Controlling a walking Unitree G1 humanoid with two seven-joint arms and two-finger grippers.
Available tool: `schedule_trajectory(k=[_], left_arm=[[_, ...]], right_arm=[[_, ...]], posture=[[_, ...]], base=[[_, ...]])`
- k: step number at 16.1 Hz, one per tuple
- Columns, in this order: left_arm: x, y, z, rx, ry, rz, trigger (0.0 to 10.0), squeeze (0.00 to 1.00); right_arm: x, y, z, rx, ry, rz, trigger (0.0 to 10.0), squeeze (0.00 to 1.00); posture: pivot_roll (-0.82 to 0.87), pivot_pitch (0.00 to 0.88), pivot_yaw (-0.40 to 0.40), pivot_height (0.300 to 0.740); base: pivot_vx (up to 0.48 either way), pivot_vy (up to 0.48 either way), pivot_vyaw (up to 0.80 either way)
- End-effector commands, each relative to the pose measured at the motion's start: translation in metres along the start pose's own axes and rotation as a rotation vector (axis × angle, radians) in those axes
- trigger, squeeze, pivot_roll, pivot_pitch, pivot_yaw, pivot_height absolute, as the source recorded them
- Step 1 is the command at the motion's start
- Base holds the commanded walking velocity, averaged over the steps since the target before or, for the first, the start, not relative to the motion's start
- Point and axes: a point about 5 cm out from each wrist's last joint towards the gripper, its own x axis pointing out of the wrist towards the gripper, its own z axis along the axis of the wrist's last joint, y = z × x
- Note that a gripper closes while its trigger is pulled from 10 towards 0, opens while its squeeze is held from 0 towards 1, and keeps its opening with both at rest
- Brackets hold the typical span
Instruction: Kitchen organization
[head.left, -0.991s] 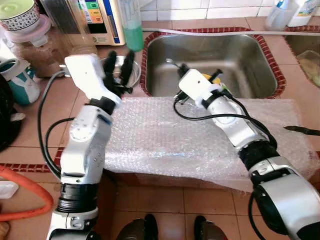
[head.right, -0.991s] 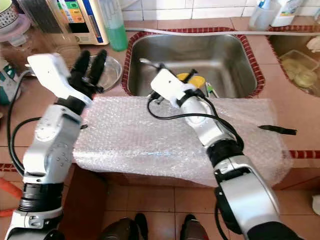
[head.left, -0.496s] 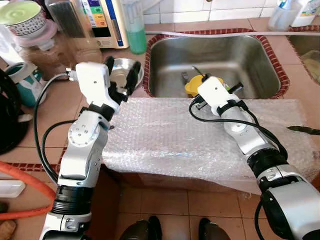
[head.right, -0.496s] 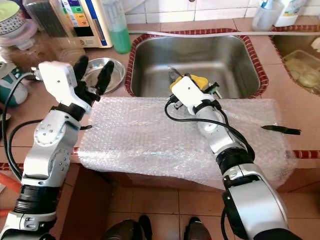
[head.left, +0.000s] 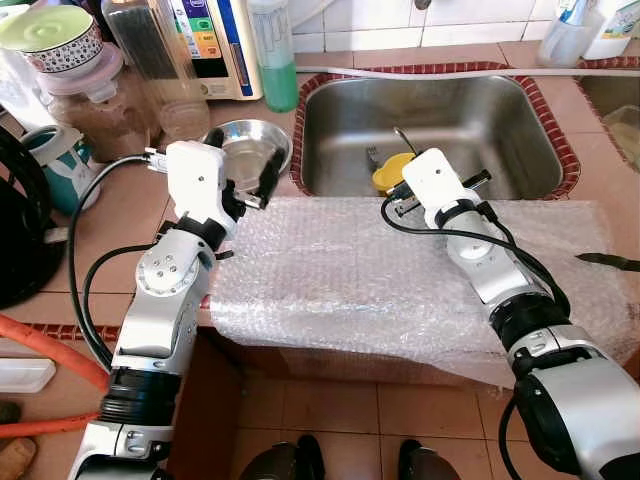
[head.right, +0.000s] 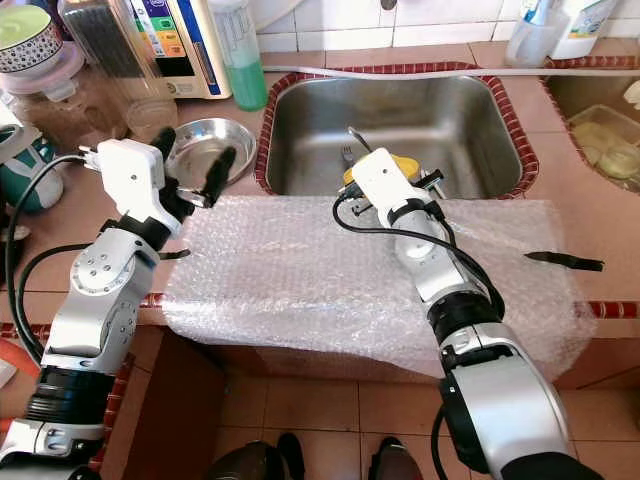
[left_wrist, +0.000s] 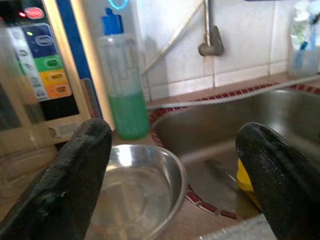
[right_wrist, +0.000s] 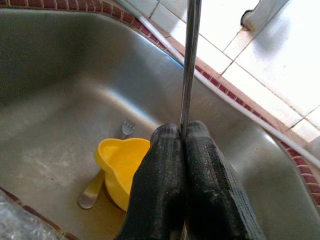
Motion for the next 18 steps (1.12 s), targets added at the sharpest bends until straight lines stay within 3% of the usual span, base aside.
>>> schedule_trajectory(k=[1,5,6,7,9,10,13,15,18], left_arm=[[0.001,-0.002,0.0,0.031,0.001,-0.026,10.0,0.0],[0.001,-0.008,-0.011,0.003,0.056,0.058,10.0,0.0],[0.001,-0.013,-0.016,-0.018,0.064,0.057,10.0,0.45],[0.001,-0.016,-0.02,-0.023,0.074,0.059,10.0,0.39],[0.004,-0.016,-0.021,-0.027,0.078,0.057,10.0,0.0],[0.006,-0.015,-0.023,-0.043,0.09,0.074,10.0,0.0],[0.012,-0.021,-0.026,-0.071,0.104,0.059,10.0,0.0],[0.016,-0.028,-0.028,-0.086,0.108,0.033,10.0,0.0],[0.017,-0.03,-0.029,-0.096,0.112,0.031,10.0,0.0]], right_arm=[[-0.002,0.012,-0.007,0.035,0.042,0.033,10.0,1.0],[-0.002,0.008,-0.003,-0.012,0.028,0.002,10.0,1.0],[-0.003,0.002,-0.009,-0.007,0.064,-0.03,10.0,1.0],[-0.005,-0.003,-0.016,0.002,0.111,-0.051,10.0,1.0],[-0.009,-0.006,-0.028,0.042,0.187,-0.044,10.0,1.0],[-0.01,-0.007,-0.029,0.036,0.187,-0.042,10.0,1.0],[-0.01,-0.021,-0.024,0.165,0.167,-0.146,10.0,1.0],[-0.007,-0.042,-0.013,0.344,0.132,-0.237,10.0,1.0],[-0.003,-0.053,-0.007,0.327,0.138,-0.228,10.0,1.0]], posture=[[-0.07,0.198,0.129,0.74],[-0.07,0.206,0.124,0.74],[-0.1,0.204,0.134,0.74],[-0.11,0.199,0.137,0.74],[-0.15,0.193,0.166,0.74],[-0.17,0.195,0.179,0.74],[-0.21,0.198,0.201,0.74],[-0.23,0.201,0.202,0.74],[-0.24,0.209,0.203,0.74]], base=[[0.0,0.0,0.0],[0.0,0.0,0.0],[0.0,0.0,0.0],[0.0,0.0,0.0],[0.0,0.0,0.0],[0.0,0.0,0.0],[0.0,0.0,0.0],[0.0,0.0,0.0],[0.0,0.0,0.0]])
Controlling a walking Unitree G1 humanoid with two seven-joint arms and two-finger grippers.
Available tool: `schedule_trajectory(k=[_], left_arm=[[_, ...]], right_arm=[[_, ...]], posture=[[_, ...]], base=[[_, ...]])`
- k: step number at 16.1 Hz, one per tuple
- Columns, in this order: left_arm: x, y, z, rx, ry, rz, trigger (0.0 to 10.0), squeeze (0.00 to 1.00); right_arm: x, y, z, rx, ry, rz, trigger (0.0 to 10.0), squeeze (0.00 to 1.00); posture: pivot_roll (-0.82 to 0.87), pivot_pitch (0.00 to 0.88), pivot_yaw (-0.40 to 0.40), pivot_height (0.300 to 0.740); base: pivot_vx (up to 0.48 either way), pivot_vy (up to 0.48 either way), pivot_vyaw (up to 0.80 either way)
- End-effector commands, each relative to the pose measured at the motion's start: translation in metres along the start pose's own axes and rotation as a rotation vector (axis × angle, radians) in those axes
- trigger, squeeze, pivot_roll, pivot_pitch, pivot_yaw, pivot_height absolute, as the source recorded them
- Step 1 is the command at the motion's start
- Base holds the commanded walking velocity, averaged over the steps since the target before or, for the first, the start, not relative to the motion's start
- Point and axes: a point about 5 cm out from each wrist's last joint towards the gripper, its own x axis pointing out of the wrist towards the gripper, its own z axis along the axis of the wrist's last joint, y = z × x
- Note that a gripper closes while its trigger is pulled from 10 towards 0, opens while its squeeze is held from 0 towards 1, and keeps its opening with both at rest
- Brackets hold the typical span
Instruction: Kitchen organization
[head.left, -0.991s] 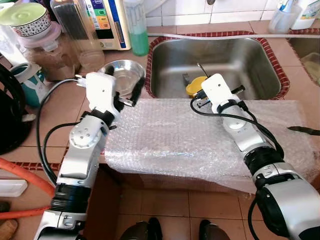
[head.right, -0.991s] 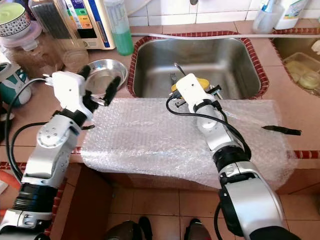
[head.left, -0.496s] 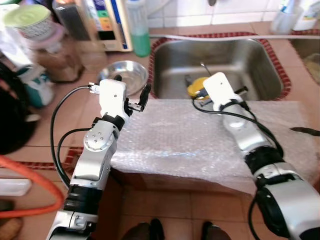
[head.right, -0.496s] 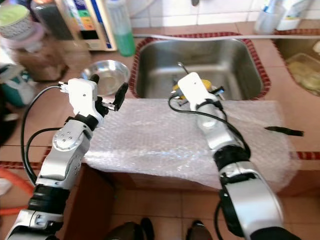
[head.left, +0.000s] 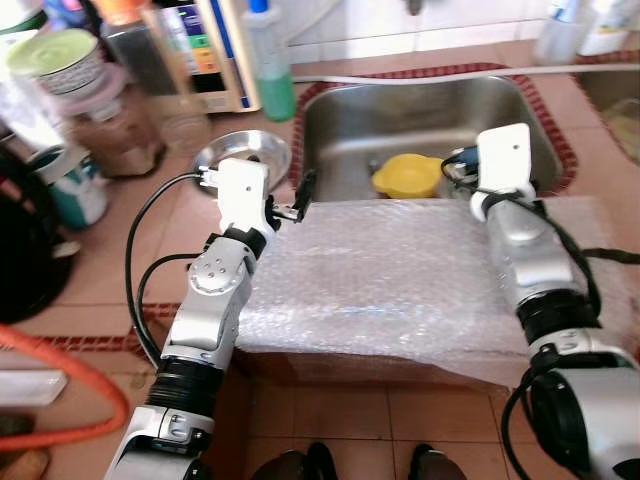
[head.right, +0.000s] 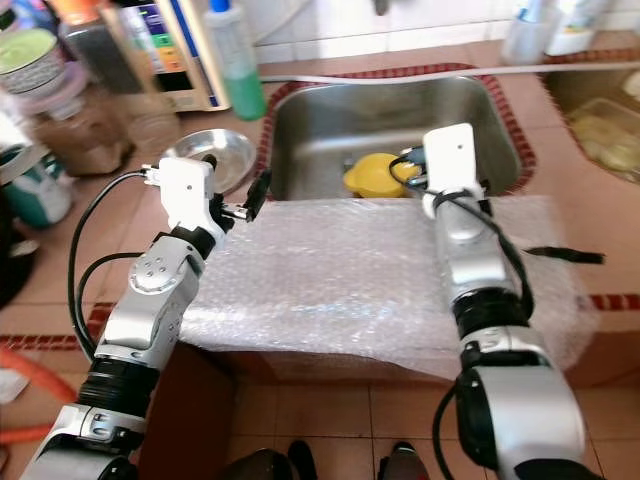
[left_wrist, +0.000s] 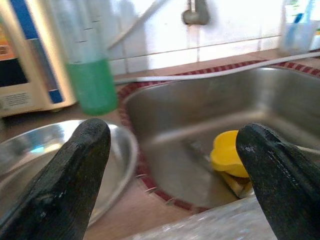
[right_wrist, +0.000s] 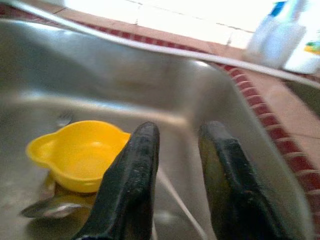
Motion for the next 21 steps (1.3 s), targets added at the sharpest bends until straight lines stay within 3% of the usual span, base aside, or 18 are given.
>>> schedule_trajectory(k=[1,3,6,9,17,21], left_arm=[[-0.001,0.004,-0.002,0.002,0.011,0.006,10.0,0.0],[-0.001,0.007,-0.005,0.007,0.033,0.025,10.0,0.0],[0.001,0.014,-0.005,0.019,0.043,0.062,10.0,0.0],[0.012,0.021,0.001,0.03,0.028,0.084,10.0,0.0],[0.021,0.021,-0.001,0.058,0.03,0.068,10.0,0.0],[0.025,0.034,0.002,0.054,0.03,0.156,10.0,0.0]], right_arm=[[0.003,0.001,0.014,-0.008,-0.04,0.007,10.0,1.0],[0.001,0.001,0.022,-0.016,-0.082,0.007,10.0,1.0],[-0.007,0.019,0.035,-0.018,-0.181,0.078,10.0,1.0],[-0.029,0.052,0.048,0.036,-0.291,0.239,10.0,1.0],[-0.058,0.081,0.039,0.074,-0.259,0.277,10.0,1.0],[-0.06,0.085,0.042,0.082,-0.255,0.286,10.0,1.0]], posture=[[-0.23,0.212,0.203,0.74],[-0.23,0.214,0.208,0.74],[-0.24,0.216,0.226,0.74],[-0.26,0.215,0.238,0.74],[-0.37,0.225,0.291,0.74],[-0.33,0.212,0.292,0.74]], base=[[0.0,0.0,0.0],[0.0,0.0,0.0],[0.0,0.0,0.0],[0.0,0.0,0.0],[0.0,0.0,0.0],[0.0,0.0,0.0]])
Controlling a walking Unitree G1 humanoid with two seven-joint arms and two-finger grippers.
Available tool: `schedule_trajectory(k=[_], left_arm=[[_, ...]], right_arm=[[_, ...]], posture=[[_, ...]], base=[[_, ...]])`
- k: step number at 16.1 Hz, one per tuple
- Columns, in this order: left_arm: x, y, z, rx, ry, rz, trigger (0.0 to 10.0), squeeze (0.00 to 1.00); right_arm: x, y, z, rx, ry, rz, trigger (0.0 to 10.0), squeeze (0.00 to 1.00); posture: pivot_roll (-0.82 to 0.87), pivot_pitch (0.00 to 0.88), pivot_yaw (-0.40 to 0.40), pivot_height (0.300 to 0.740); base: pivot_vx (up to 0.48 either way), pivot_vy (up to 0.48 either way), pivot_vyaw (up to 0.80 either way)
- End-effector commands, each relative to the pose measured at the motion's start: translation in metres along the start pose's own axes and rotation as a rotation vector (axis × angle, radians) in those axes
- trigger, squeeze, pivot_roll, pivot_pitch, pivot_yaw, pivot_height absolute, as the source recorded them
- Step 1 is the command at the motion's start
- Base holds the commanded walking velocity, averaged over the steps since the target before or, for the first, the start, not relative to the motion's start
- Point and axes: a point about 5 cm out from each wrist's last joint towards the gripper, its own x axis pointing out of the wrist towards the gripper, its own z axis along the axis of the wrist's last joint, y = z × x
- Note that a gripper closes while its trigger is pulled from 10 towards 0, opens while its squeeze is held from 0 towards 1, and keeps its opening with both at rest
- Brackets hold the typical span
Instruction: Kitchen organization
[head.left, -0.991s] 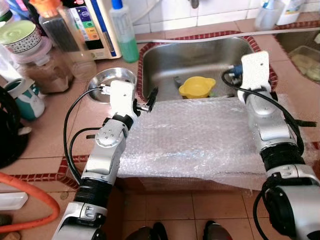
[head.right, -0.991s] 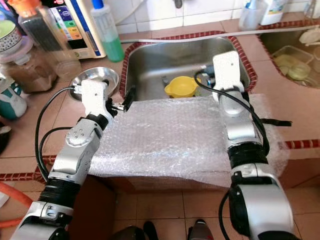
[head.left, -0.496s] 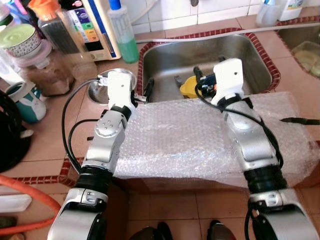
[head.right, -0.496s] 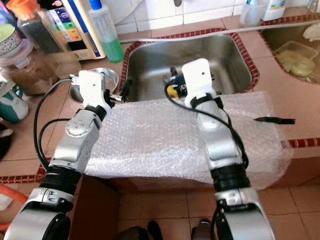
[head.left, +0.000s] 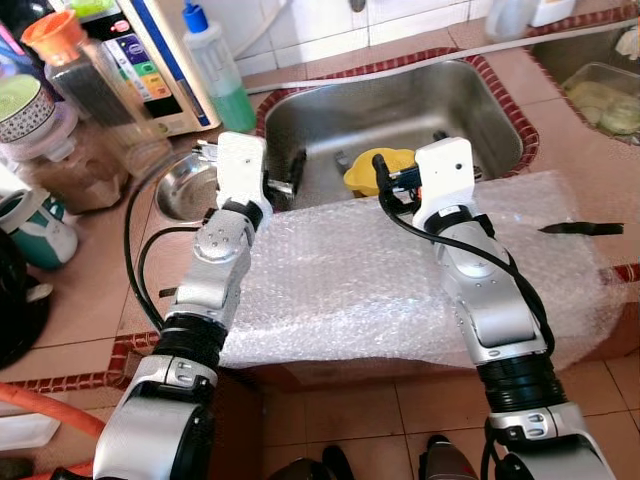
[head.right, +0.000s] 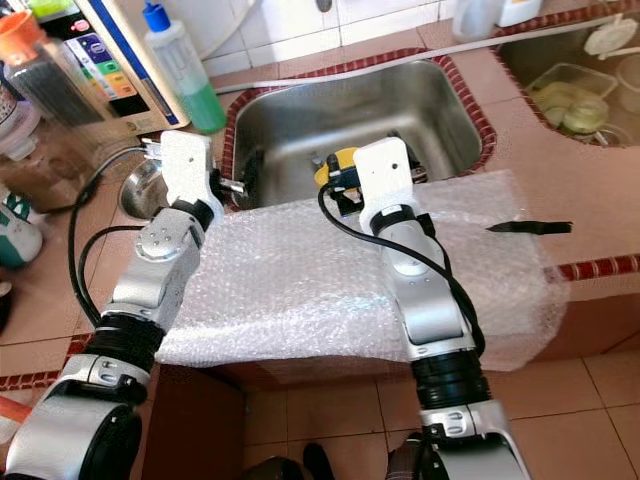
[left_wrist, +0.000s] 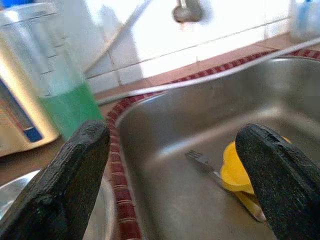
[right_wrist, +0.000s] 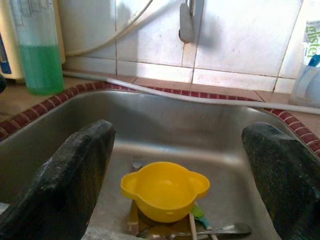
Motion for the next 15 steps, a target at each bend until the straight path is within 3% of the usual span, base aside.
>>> schedule_trajectory(k=[1,6,8,11,15], left_arm=[[-0.001,0.017,-0.002,-0.011,0.008,0.073,10.0,0.0],[-0.001,0.035,-0.006,-0.136,0.059,0.259,10.0,0.0],[-0.004,0.053,-0.016,-0.121,0.148,0.385,10.0,0.0],[-0.009,0.076,-0.019,-0.088,0.18,0.492,10.0,0.0],[-0.012,0.088,-0.016,-0.043,0.186,0.569,10.0,0.0]], right_arm=[[-0.003,0.011,0.002,0.013,-0.001,0.029,10.0,1.0],[-0.008,0.025,0.003,0.012,-0.003,0.139,10.0,1.0],[-0.009,0.029,0.007,-0.002,-0.013,0.174,10.0,1.0],[-0.011,0.033,0.009,-0.02,-0.024,0.192,10.0,1.0],[-0.015,0.036,0.008,-0.025,-0.024,0.213,10.0,1.0]], posture=[[-0.31,0.211,0.283,0.74],[-0.29,0.207,0.239,0.74],[-0.28,0.209,0.233,0.74],[-0.28,0.214,0.235,0.74],[-0.28,0.222,0.228,0.74]], base=[[0.0,0.0,0.0],[0.0,0.0,0.0],[0.0,0.0,0.0],[0.0,0.0,0.0],[0.0,0.0,0.0]])
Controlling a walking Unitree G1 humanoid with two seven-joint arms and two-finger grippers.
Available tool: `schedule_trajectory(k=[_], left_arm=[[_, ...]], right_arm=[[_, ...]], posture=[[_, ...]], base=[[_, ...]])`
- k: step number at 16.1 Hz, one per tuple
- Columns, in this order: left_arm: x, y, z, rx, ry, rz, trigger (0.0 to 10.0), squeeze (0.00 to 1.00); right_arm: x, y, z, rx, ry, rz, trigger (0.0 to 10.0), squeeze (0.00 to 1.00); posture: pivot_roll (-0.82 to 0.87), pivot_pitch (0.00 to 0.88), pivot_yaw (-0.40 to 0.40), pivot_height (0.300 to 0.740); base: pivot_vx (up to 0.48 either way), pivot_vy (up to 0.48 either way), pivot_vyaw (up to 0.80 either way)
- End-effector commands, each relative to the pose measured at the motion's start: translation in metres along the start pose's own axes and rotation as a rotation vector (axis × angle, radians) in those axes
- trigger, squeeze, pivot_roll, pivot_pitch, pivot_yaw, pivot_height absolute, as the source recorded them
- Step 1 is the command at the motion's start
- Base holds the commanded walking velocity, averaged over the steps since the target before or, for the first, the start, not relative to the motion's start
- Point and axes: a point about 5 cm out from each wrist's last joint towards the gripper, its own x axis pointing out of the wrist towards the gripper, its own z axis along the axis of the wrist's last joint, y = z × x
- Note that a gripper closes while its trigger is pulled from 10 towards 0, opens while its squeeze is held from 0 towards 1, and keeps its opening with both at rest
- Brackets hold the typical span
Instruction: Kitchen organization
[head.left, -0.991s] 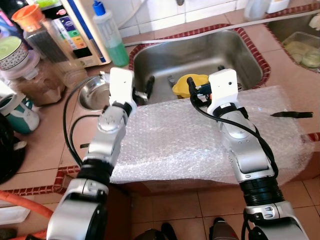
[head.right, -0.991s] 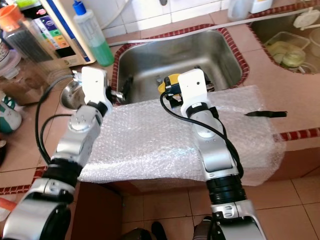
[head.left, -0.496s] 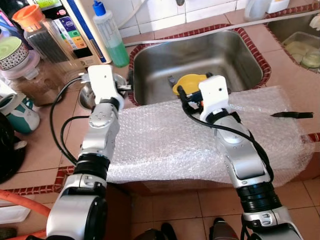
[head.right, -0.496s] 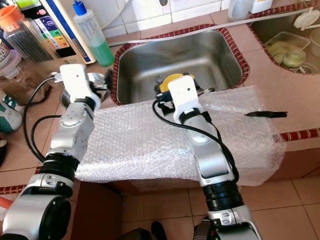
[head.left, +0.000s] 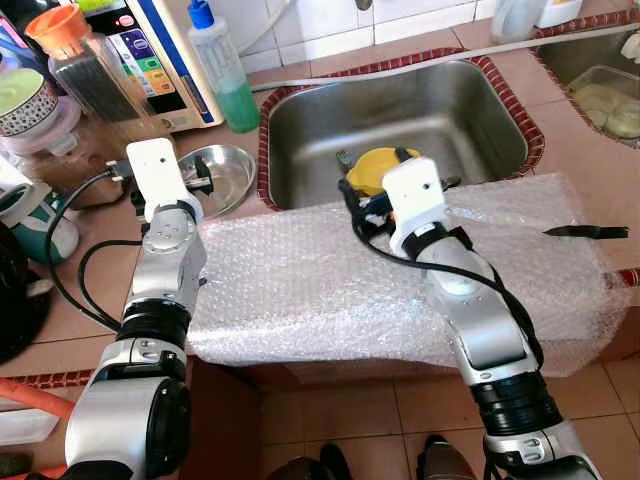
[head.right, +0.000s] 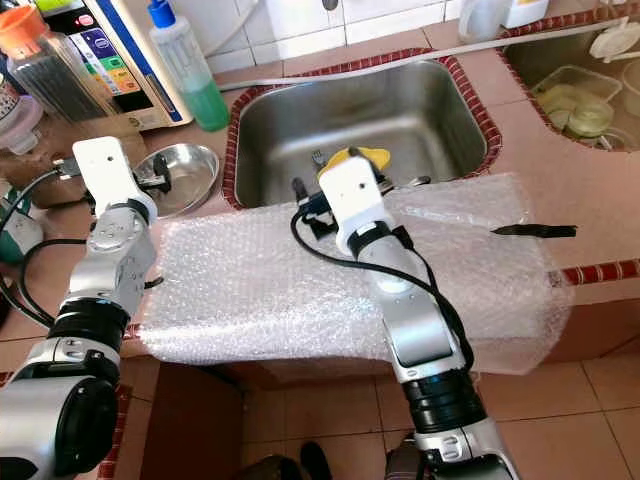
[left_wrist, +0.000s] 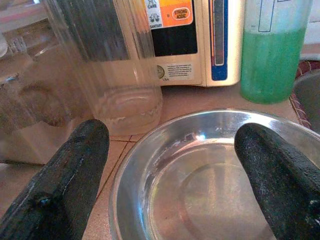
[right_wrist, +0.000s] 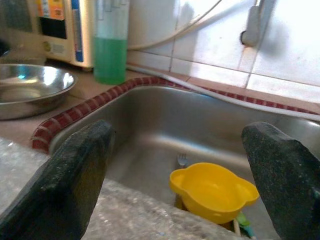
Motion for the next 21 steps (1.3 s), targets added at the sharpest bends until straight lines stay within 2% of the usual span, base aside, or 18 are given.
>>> schedule_trajectory(k=[1,3,5,8,10,12,13,14,15,16,21], left_arm=[[0.002,0.009,-0.002,0.021,0.03,0.045,10.0,0.0],[0.002,0.007,-0.009,0.016,0.101,0.053,10.0,0.0],[0.002,0.006,-0.008,0.01,0.092,0.048,10.0,0.0],[0.002,0.016,-0.014,0.004,0.129,0.086,10.0,0.0],[0.001,0.017,-0.019,-0.052,0.189,0.078,10.0,0.0],[0.002,0.015,-0.019,-0.124,0.2,0.055,10.0,0.0],[0.002,0.014,-0.018,-0.135,0.2,0.044,10.0,0.0],[0.001,0.012,-0.018,-0.145,0.208,0.034,9.5,0.0],[0.001,0.012,-0.019,-0.164,0.222,0.03,4.0,0.0],[0.001,0.012,-0.02,-0.169,0.226,0.027,0.0,0.0],[-0.001,0.013,-0.026,-0.188,0.269,0.027,0.0,0.0]], right_arm=[[0.0,0.008,0.007,0.001,-0.025,0.027,10.0,1.0],[0.0,0.008,0.009,-0.006,-0.028,0.035,10.0,1.0],[0.0,0.008,0.011,-0.009,-0.034,0.043,10.0,1.0],[0.0,0.008,0.012,-0.007,-0.036,0.055,10.0,1.0],[0.0,0.01,0.012,-0.011,-0.032,0.069,10.0,1.0],[0.0,0.01,0.012,-0.012,-0.034,0.074,10.0,1.0],[0.0,0.01,0.012,-0.018,-0.036,0.079,10.0,1.0],[0.001,0.011,0.013,-0.026,-0.042,0.086,10.0,1.0],[0.001,0.011,0.014,-0.027,-0.045,0.089,10.0,1.0],[0.002,0.011,0.014,-0.028,-0.046,0.09,10.0,1.0],[0.003,0.011,0.015,-0.031,-0.052,0.093,10.0,1.0]], posture=[[-0.27,0.224,0.226,0.74],[-0.28,0.224,0.216,0.74],[-0.27,0.226,0.214,0.74],[-0.27,0.232,0.208,0.74],[-0.27,0.227,0.204,0.74],[-0.27,0.227,0.205,0.74],[-0.27,0.228,0.205,0.74],[-0.27,0.224,0.204,0.74],[-0.26,0.223,0.203,0.74],[-0.26,0.221,0.202,0.74],[-0.26,0.216,0.204,0.74]], base=[[0.0,0.0,0.0],[0.0,0.0,0.0],[0.0,0.0,0.0],[0.0,0.0,0.0],[0.0,0.0,0.0],[0.0,0.0,0.0],[0.0,0.0,0.0],[0.0,0.0,0.0],[0.0,0.0,0.0],[0.0,0.0,0.0],[0.0,0.0,0.0]])
